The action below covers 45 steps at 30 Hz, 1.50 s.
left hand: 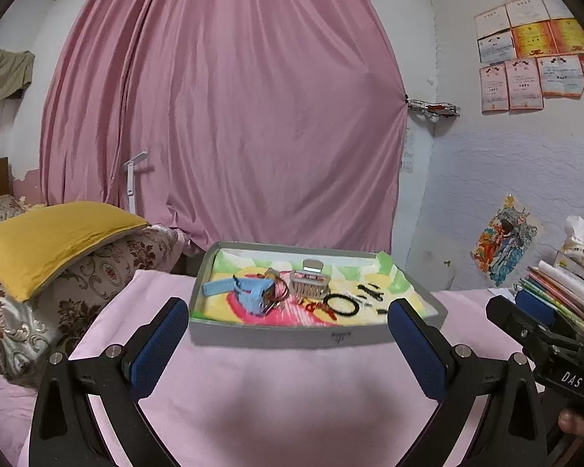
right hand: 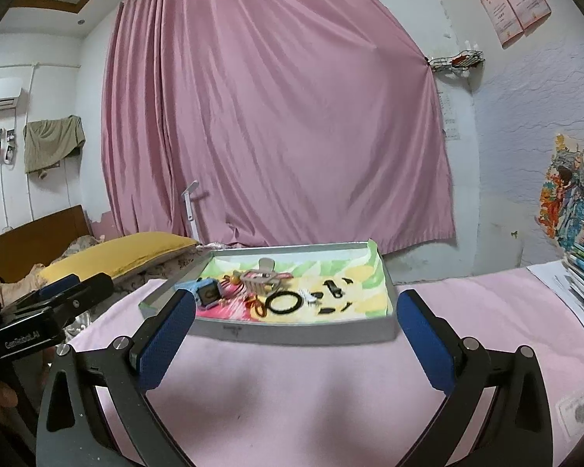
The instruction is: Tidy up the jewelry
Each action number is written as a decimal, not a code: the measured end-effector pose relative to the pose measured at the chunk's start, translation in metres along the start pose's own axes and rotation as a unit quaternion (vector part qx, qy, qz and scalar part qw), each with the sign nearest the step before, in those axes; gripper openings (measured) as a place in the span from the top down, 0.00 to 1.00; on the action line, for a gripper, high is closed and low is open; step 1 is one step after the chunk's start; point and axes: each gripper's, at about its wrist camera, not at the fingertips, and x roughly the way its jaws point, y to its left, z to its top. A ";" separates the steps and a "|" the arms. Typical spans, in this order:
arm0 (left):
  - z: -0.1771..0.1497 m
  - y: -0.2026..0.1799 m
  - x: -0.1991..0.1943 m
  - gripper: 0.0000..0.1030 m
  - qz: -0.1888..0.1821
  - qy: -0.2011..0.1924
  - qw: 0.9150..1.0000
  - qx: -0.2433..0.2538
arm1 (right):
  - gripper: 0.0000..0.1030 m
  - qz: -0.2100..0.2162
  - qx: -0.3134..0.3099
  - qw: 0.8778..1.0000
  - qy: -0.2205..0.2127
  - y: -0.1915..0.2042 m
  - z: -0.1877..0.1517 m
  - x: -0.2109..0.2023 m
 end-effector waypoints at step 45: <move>-0.078 0.021 -0.092 0.00 0.048 -0.001 0.999 0.009 | 0.01 -0.010 -0.013 1.000 0.001 0.020 -0.067 -0.088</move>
